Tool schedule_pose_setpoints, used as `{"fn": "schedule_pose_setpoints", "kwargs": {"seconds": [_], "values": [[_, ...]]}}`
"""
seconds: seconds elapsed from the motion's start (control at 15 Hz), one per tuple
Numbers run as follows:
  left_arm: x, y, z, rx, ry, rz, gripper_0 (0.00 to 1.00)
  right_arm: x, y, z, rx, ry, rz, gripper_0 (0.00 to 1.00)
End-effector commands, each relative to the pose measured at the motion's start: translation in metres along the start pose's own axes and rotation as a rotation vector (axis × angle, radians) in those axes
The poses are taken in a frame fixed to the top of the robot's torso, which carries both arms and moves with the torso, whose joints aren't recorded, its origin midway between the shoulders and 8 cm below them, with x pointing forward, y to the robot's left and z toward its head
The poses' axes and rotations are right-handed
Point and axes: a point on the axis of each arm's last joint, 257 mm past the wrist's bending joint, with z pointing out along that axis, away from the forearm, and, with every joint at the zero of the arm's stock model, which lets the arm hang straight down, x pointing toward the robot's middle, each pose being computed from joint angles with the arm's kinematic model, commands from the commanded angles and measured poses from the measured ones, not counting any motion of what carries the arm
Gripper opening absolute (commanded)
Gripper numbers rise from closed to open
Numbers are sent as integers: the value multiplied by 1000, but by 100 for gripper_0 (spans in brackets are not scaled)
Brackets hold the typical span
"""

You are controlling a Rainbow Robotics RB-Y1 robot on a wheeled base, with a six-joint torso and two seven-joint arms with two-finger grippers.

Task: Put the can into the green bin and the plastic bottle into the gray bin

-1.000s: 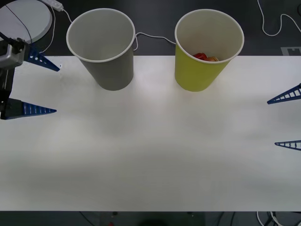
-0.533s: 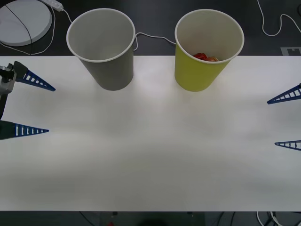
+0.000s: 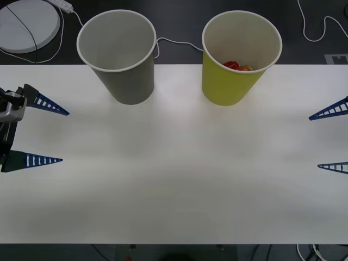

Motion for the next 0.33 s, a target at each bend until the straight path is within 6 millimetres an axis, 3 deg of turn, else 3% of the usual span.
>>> {"fn": "schedule_pose_setpoints", "kwargs": {"seconds": [0.07,0.33], "values": [[2,1,-1,-4,7,1,100,0,0,0,0,0,0,100],[2,1,-1,-4,7,1,100,0,0,0,0,0,0,100]]}}
